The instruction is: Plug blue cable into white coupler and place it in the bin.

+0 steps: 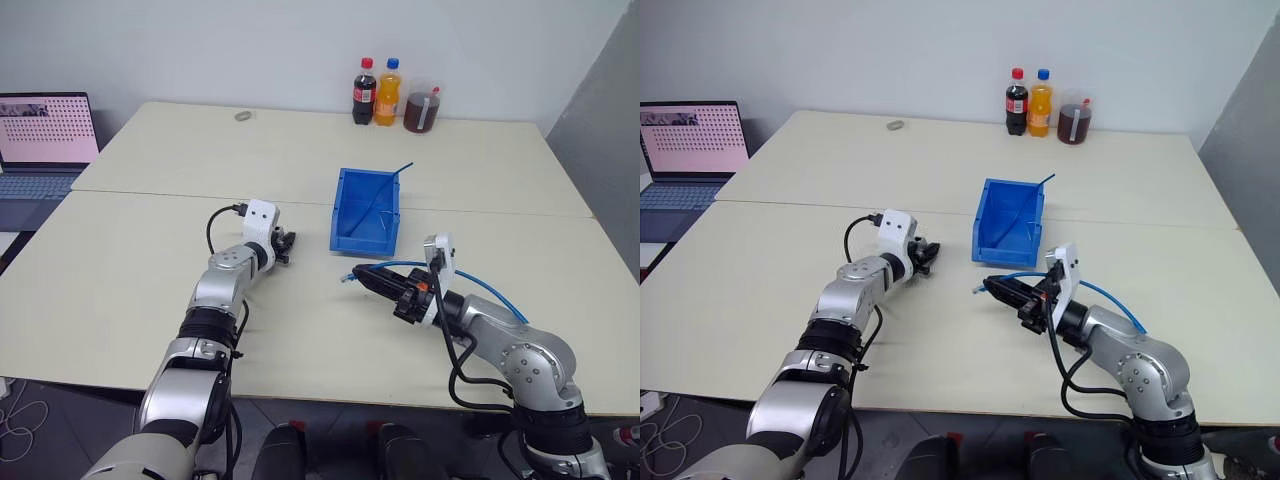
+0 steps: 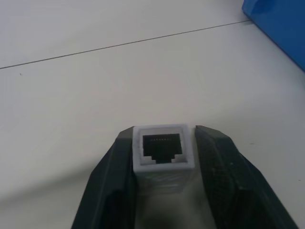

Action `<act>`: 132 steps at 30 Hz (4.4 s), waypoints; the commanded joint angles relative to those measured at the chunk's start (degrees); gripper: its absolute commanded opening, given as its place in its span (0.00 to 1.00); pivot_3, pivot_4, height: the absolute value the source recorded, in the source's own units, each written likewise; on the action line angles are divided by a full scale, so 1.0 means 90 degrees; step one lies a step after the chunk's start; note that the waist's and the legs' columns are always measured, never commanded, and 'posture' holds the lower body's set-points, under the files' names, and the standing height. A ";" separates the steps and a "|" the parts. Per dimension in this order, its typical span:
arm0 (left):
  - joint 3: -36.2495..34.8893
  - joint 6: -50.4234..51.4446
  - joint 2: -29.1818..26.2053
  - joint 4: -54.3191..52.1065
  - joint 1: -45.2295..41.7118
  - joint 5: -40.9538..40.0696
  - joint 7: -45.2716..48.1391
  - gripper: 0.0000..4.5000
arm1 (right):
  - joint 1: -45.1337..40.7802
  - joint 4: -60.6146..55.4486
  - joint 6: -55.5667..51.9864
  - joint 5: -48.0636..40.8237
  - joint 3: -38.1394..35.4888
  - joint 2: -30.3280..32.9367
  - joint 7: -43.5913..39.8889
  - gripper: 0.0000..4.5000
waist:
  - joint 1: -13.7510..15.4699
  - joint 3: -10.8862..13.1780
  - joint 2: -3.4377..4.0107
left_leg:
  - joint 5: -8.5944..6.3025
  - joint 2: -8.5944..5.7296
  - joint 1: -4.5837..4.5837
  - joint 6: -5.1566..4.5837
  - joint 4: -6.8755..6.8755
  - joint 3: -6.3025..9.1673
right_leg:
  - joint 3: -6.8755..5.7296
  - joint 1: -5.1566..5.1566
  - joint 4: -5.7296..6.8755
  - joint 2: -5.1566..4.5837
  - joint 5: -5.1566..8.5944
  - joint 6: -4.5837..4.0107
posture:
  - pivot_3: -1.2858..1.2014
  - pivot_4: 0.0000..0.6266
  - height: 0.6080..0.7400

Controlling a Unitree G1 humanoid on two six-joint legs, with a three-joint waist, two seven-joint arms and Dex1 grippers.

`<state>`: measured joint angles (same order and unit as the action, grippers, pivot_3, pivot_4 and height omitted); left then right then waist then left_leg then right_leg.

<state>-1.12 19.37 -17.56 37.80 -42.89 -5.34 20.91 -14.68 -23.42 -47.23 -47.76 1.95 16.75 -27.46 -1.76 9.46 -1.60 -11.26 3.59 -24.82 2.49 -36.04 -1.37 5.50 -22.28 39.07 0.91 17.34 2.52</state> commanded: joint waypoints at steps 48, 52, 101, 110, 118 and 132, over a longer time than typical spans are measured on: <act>0.3385 -0.1401 -0.1256 -0.2401 0.1026 0.0462 0.6136 0.18 | -0.0531 -0.0405 0.0939 0.2774 0.1981 0.1757 -0.1538 0.02 | 0.0016 -0.0005 0.0000 | 0.0002 0.0002 0.0007 -0.0003 -0.0012 0.0002 | 0.0001 0.0008 0.0000 0.0001 0.0005 0.0010 | 0.52 0.24 1.00; 0.3395 -0.1389 -0.1254 -0.2418 0.1041 0.0474 0.6126 0.18 | -0.0599 -0.0397 0.0868 0.2842 0.1992 0.1800 -0.1599 0.02 | 0.0015 -0.0006 0.0000 | 0.0002 0.0002 0.0007 -0.0003 -0.0012 0.0001 | 0.0001 0.0008 0.0000 0.0001 0.0003 0.0006 | 0.52 0.24 1.00; 0.2147 -0.1054 -0.1372 -0.3339 0.1931 -0.0338 0.5513 0.65 | -0.1355 -0.0100 0.0621 0.3760 0.2356 0.1619 -0.2401 0.01 | -0.0014 -0.0144 -0.0020 | -0.0001 0.0012 0.0088 -0.0005 0.0009 -0.0007 | 0.0004 0.0068 0.0003 0.0001 0.0034 0.0002 | 0.52 0.24 1.00; 0.0724 -0.0048 -0.1470 -0.4859 0.2408 -0.0832 0.3986 1.00 | -0.1736 -0.0488 -0.0130 0.2713 0.0706 0.1721 -0.2309 0.01 | 0.0000 -0.0097 -0.0021 | -0.0001 0.0009 0.0006 -0.0004 0.0006 0.0005 | -0.0005 -0.0002 0.0005 0.0000 0.0017 -0.0025 | 0.52 0.24 1.00; 0.0543 0.0689 -0.1125 -0.5211 0.1849 -0.0287 0.2361 1.00 | -0.3567 0.2212 0.0319 0.2804 0.0003 0.1043 -0.1679 0.01 | -0.0021 -0.0086 -0.0016 | 0.0000 0.0007 0.0010 -0.0005 0.0003 0.0000 | -0.0001 0.0002 0.0002 0.0001 0.0008 -0.0013 | 0.52 0.24 1.00; 0.0733 0.0875 -0.1030 -0.5149 0.1394 -0.0255 0.2150 1.00 | -0.6173 0.7131 0.1793 0.4291 0.1035 0.1154 -0.3283 0.48 | 0.0016 -0.0025 0.0028 | -0.0004 0.0000 -0.0008 -0.0001 0.0013 -0.0020 | 0.0006 -0.0018 -0.0008 -0.0009 0.0006 -0.0020 | 0.52 0.24 1.00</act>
<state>5.78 27.43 -26.76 -6.77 -29.06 -7.24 40.58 -67.70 39.26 -33.61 -11.22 10.92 24.57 -53.43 -1.62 9.24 -1.35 -11.30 3.58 -24.89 2.48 -35.92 -1.55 5.54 -22.45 39.00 0.83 17.40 2.34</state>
